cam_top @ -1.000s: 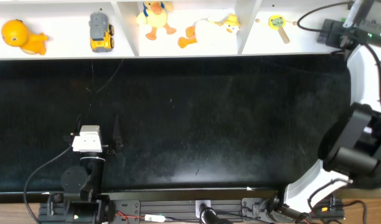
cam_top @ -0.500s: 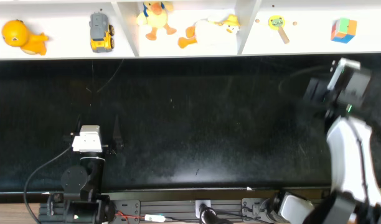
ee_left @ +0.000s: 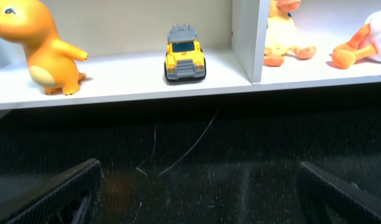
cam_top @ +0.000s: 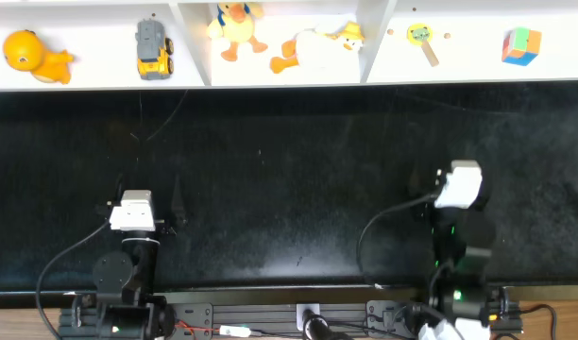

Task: Store Toys

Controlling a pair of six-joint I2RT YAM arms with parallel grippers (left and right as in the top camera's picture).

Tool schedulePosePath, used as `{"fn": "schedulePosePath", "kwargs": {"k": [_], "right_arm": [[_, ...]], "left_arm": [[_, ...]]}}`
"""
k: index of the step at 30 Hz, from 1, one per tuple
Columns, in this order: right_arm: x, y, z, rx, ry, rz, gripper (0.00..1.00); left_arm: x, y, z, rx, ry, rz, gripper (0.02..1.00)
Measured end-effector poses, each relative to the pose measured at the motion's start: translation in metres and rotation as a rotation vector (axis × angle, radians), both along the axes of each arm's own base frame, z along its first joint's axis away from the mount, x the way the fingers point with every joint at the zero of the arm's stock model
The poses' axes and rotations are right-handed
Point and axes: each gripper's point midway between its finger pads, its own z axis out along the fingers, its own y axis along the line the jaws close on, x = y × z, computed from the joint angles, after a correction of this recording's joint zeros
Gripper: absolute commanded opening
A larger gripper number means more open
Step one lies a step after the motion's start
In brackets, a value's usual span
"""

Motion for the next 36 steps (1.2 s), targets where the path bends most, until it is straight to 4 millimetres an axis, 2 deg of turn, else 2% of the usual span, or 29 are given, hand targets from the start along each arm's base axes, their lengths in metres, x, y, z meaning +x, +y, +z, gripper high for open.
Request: {"fn": "schedulePosePath", "kwargs": {"k": [2,5,14,36], "right_arm": [[-0.005,0.007,0.002,-0.002,-0.053,0.028,0.996],[-0.013,0.016,-0.010,0.009,-0.046,0.060,0.996],[-0.021,0.019,0.040,0.023,-0.263,0.071,0.996],[-0.021,0.015,0.040,0.021,-0.262,0.046,0.996]], "left_arm": [[0.000,0.000,0.000,0.000,0.000,0.000,0.998],[0.000,0.000,0.000,0.000,0.000,0.000,0.998],[0.000,0.000,0.000,0.000,-0.002,0.000,0.998],[0.000,0.000,0.000,0.000,-0.002,0.000,0.998]]}}
